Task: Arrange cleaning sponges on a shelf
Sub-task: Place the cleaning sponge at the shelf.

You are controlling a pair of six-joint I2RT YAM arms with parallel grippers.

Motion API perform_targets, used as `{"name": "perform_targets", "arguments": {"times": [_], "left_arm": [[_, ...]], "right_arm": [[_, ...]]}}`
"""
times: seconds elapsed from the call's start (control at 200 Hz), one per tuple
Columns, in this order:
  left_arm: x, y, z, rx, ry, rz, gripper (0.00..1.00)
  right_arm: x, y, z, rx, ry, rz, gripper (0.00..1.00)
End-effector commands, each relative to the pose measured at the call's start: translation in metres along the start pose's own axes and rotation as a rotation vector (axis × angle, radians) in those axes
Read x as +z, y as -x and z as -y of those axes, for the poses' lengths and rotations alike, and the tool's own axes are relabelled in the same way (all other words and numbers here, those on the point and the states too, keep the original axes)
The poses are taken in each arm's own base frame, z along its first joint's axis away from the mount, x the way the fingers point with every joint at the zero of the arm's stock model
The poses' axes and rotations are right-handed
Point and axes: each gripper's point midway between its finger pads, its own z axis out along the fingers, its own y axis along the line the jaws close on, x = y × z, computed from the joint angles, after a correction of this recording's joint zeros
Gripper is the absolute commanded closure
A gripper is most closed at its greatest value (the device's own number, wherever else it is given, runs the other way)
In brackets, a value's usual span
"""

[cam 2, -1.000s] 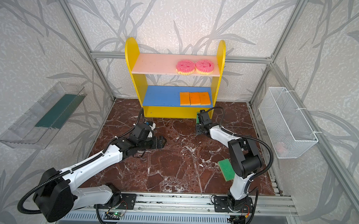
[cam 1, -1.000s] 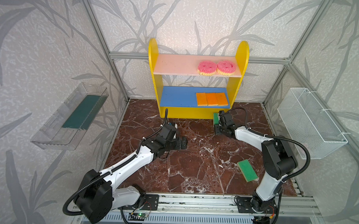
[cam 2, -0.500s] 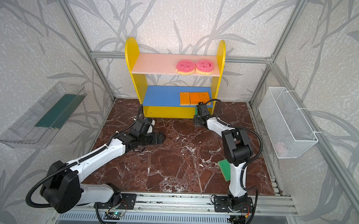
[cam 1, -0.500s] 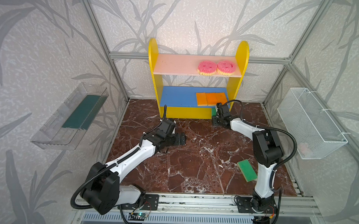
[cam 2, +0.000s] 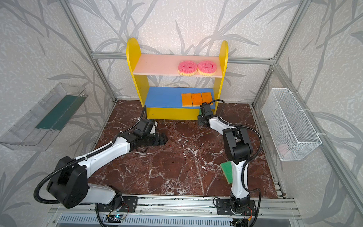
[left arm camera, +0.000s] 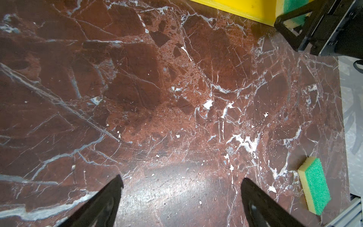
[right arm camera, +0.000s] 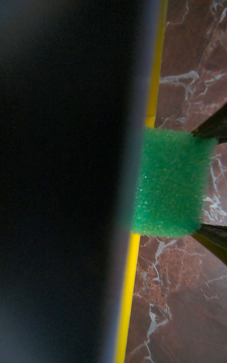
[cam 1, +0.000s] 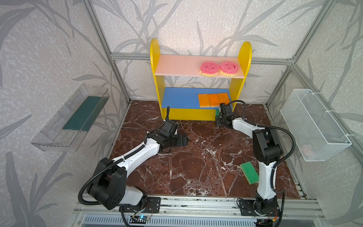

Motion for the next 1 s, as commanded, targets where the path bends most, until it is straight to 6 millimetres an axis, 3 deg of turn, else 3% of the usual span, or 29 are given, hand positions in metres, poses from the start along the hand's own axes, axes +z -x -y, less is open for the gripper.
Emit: {"name": "perform_targets", "arguments": {"times": [0.0,0.065,0.19,0.35,0.695,0.995], "left_arm": [[-0.005,0.009,0.006,0.015,-0.011,0.014,0.05],[-0.004,0.009,0.006,0.014,-0.01,0.011,0.05],[-0.004,0.009,0.006,0.013,-0.007,0.004,0.05],[-0.004,0.01,0.008,0.013,-0.01,-0.002,0.05],[-0.011,0.007,0.008,-0.006,-0.023,0.008,0.05],[-0.026,0.002,0.005,-0.005,-0.024,0.039,0.05]], "right_arm": [[0.003,0.013,0.005,0.002,-0.018,0.031,0.38],[0.005,0.016,0.005,0.003,-0.022,0.044,0.36],[0.006,0.017,0.006,0.005,-0.027,0.053,0.21],[0.002,0.017,0.007,0.006,-0.025,0.058,0.14],[-0.02,0.007,-0.001,0.015,0.046,0.052,0.11],[-0.059,0.004,-0.01,0.022,0.109,0.076,0.11]]}}
